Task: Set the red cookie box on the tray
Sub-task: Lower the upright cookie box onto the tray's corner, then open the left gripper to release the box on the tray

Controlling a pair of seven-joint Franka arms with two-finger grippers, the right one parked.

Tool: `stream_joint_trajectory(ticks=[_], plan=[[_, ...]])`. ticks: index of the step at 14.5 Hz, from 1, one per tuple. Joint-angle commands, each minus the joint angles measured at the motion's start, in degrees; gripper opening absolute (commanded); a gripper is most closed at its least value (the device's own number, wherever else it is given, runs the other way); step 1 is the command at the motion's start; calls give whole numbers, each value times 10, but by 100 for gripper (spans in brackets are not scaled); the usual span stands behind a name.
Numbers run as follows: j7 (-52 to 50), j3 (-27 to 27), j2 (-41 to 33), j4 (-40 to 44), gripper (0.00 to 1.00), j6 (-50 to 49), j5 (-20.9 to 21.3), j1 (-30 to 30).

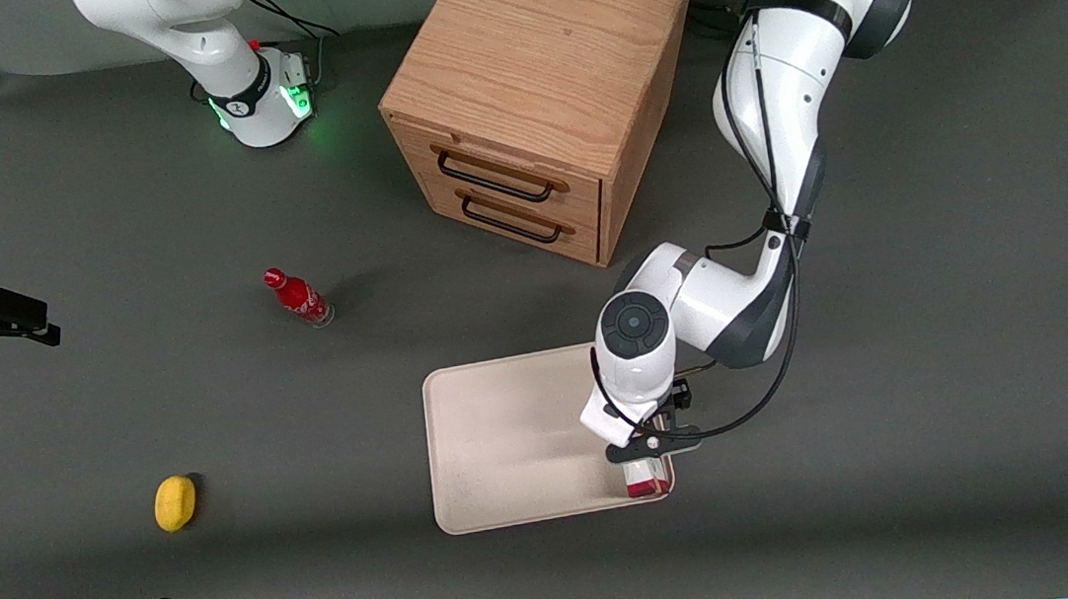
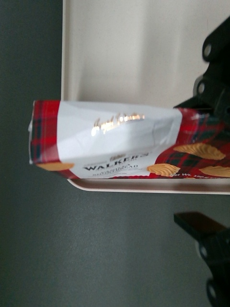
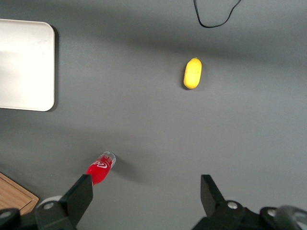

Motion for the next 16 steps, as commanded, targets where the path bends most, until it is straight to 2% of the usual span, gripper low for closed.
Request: stream_joint_trajectory(ticks=[1,9,14,16], plan=[[-14,8,-12,-10,100,4,9,-7],[-11,7,-26,-9,100,-12,3,-5],[4,2,-54,-8,100,-62,3,9],[15,1,-69,-6,100,-96,-11,12]])
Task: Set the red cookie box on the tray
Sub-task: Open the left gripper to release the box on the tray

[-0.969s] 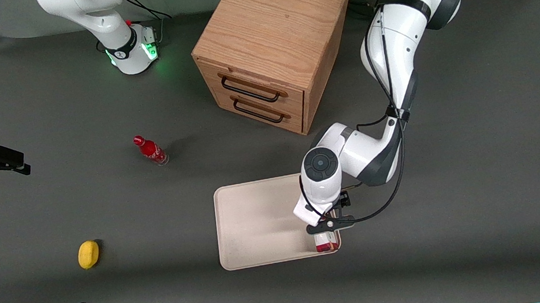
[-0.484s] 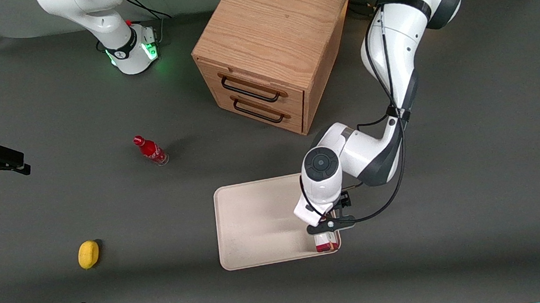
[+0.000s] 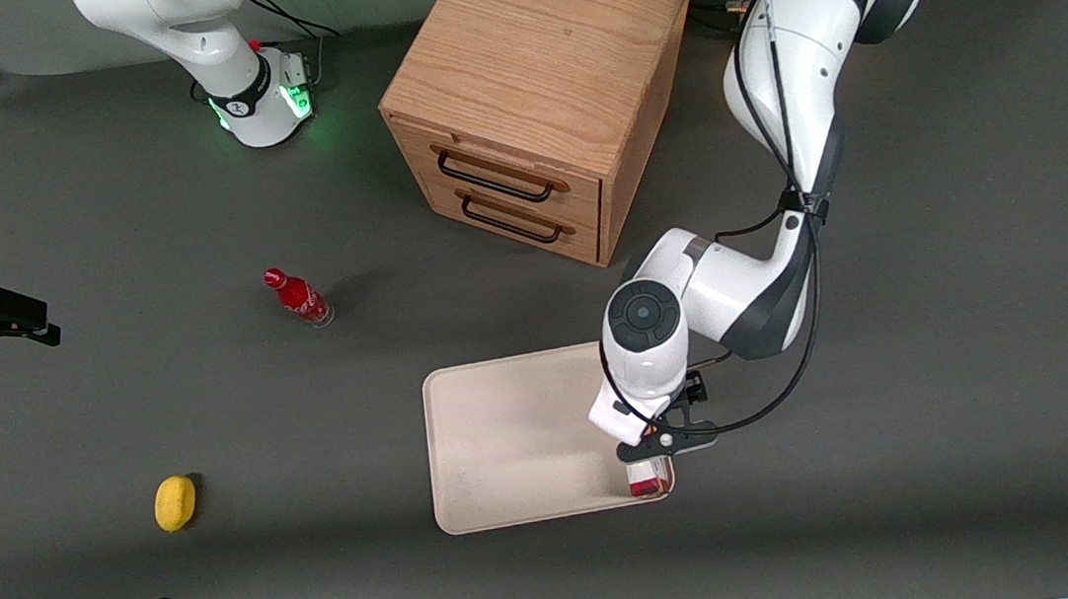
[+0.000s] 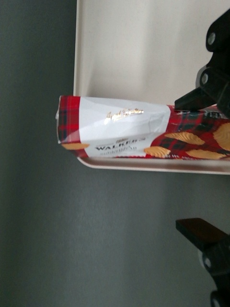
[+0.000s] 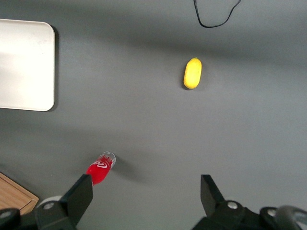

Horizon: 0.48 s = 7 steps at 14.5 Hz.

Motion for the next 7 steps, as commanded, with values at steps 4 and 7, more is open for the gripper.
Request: stream_joint_trajectory(ticks=[4,7], plan=[[76,-1,-73,-11,100,-94,-55,19],[127,0,-118,-25,100,-137,-79,33]])
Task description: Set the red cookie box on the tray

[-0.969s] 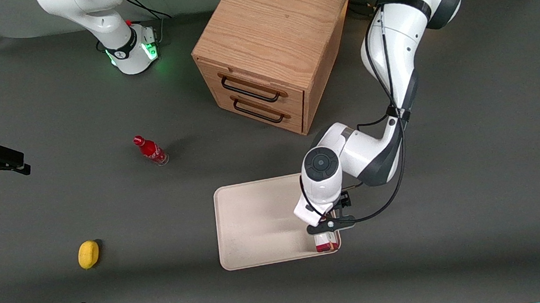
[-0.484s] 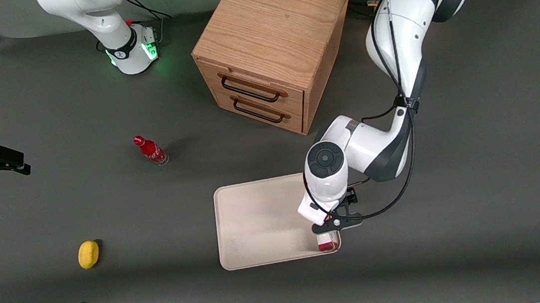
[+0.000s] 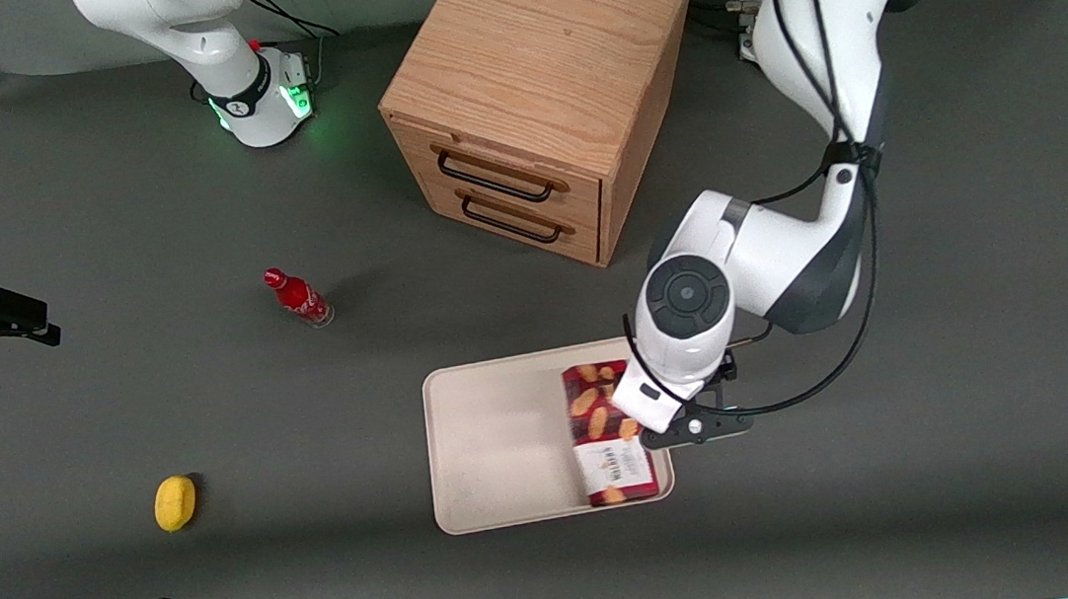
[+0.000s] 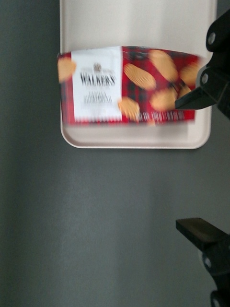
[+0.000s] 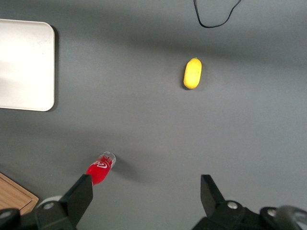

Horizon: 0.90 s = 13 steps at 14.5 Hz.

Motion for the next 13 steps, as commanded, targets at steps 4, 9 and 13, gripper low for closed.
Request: stream_joint_trajectory(ticks=[4,9,13], plan=[[99,1,-178,-170,100,-29,-51,62],[195,8,-361,-372,100,-21,-52,125],[204,43,-456,-476,100,2,-52,128]])
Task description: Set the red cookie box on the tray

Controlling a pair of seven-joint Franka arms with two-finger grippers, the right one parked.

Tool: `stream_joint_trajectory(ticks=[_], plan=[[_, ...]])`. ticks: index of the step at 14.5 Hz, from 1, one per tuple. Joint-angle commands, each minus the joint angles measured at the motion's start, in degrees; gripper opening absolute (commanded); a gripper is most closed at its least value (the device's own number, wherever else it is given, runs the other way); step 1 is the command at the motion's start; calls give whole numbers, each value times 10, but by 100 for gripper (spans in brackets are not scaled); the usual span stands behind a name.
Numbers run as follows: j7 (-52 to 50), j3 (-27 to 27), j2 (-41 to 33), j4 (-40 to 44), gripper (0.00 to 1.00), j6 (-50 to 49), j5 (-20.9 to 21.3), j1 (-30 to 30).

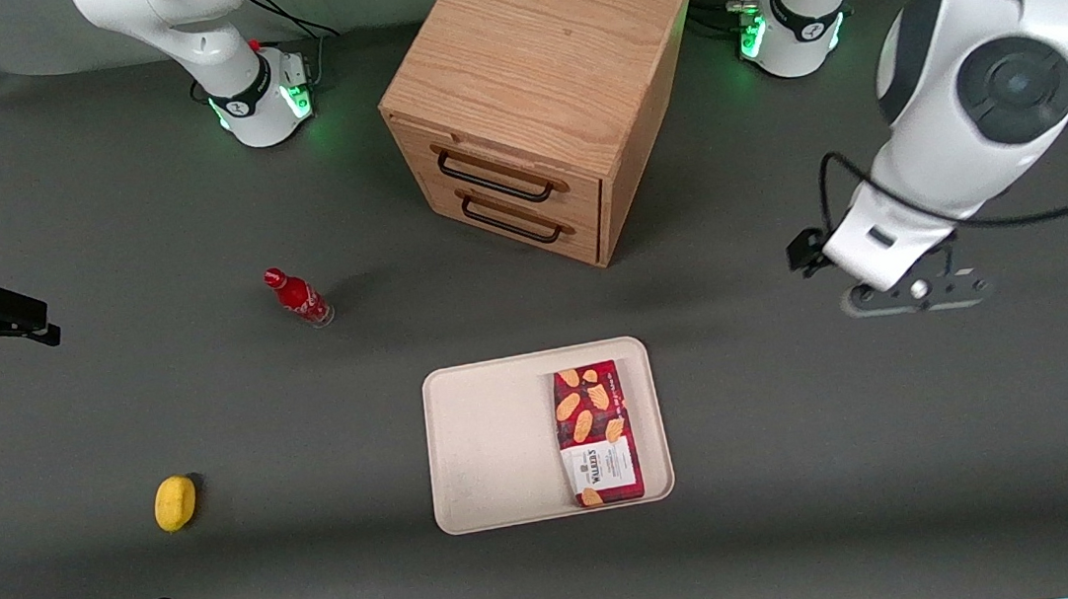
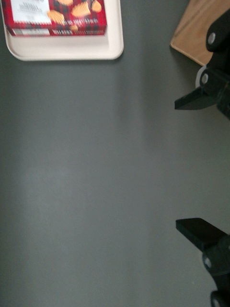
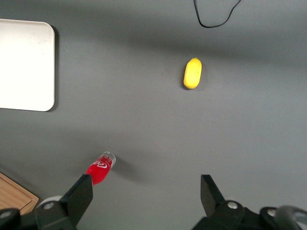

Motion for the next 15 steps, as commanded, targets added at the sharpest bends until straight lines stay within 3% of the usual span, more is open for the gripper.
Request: stream_joint_trajectory(ticks=[1,3,7,11,15], plan=[[12,21,-100,-134,100,51,-9,2],[12,27,-142,-182,100,56,-9,5],[123,20,-123,-124,100,-9,-8,95],[127,-14,-120,-99,100,-27,-11,154],[129,-21,-120,-84,100,-47,-17,161]])
